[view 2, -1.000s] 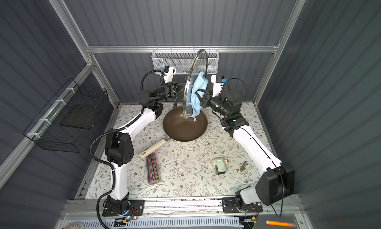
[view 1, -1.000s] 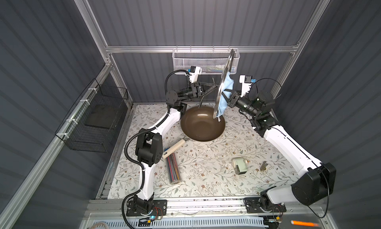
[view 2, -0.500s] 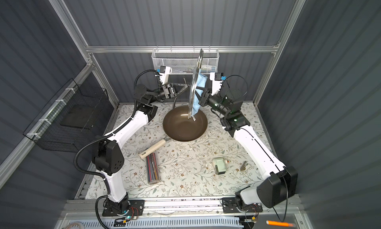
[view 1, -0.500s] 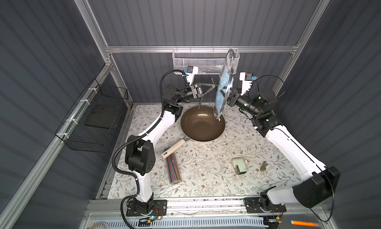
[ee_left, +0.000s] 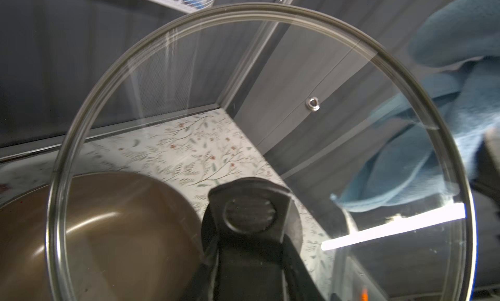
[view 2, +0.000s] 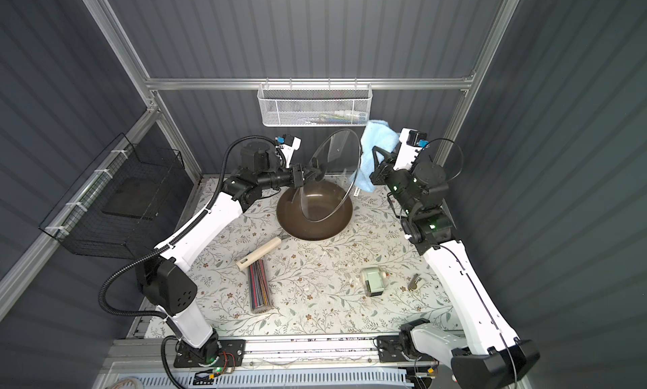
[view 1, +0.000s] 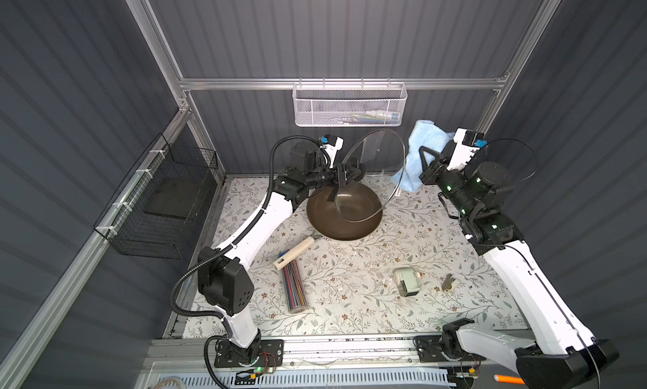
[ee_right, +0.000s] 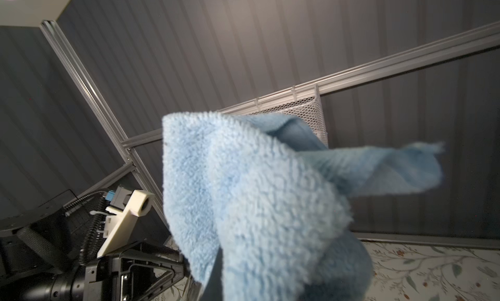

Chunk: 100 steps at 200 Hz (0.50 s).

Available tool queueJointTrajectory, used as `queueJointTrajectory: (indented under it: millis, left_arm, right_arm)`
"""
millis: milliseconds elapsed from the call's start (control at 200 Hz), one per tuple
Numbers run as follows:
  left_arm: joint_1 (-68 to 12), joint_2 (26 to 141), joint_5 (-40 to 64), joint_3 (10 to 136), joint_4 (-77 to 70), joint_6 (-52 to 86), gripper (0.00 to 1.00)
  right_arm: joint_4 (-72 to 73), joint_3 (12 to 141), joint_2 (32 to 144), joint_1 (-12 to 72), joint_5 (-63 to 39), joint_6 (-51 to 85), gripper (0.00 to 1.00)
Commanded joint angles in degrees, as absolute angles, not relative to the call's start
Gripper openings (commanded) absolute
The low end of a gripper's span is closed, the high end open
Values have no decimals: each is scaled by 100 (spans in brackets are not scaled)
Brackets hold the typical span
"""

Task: Wipe the pot lid with a cloth
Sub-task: Wipe the pot lid.

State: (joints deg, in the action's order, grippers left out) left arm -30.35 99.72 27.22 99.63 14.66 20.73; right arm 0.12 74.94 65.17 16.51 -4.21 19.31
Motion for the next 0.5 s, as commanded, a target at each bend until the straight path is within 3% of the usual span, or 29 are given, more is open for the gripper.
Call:
queueJointTrajectory:
  millis: [0,220,495]
  left_arm:
    - [-3214,9595,1412,10134,2057,858,0]
    - [-3841,9673,150,10099,2588,-76,0]
    - [-4337,9565,-316,9771,2419,-490,0]
  right_arm:
    - [-840,7836,6443,1652,-199,1446,1]
    - [-2525,8695,6979,1675,-1118,1143,1]
    - [-3337,9417,8261,1827,-1585,897,2]
